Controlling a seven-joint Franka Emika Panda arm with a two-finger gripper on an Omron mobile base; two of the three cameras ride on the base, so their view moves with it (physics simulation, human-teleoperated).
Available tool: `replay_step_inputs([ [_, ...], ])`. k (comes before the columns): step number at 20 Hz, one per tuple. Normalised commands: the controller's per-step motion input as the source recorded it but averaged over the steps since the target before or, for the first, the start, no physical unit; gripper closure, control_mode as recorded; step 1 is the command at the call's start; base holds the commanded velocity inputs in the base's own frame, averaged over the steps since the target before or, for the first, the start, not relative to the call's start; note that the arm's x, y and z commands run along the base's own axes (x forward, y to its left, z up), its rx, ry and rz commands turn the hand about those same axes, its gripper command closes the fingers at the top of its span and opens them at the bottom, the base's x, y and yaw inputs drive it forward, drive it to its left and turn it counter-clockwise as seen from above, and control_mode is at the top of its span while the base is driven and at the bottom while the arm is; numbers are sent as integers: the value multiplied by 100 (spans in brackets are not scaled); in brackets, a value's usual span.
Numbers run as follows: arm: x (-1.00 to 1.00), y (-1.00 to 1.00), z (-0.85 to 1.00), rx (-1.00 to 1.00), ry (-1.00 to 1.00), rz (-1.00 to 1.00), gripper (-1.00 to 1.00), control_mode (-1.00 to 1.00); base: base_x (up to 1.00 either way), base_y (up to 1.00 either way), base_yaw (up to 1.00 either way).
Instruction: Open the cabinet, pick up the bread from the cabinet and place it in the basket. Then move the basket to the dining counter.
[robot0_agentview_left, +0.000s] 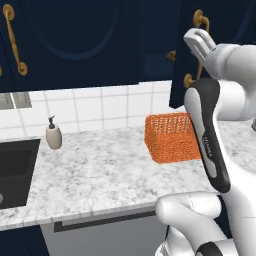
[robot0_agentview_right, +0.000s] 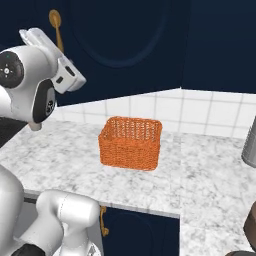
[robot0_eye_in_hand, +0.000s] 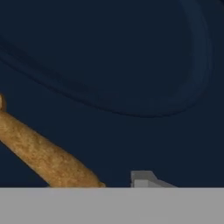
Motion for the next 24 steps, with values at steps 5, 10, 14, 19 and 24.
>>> replay_step_inputs([
  [5, -100, -48, 6, 16, 2, -7, 100, -100, 0, 0, 0],
  [10, -60, 2, -11, 10, 16, -5, -100, -100, 0, 0, 0],
  [14, -94, 5, 2, 15, 19, -1, -100, -100, 0, 0, 0],
  [19, -85, 35, -40, 7, 4, -5, -100, -100, 0, 0, 0],
  [24, -14, 36, -5, 6, 43, -9, -100, -100, 0, 0, 0],
])
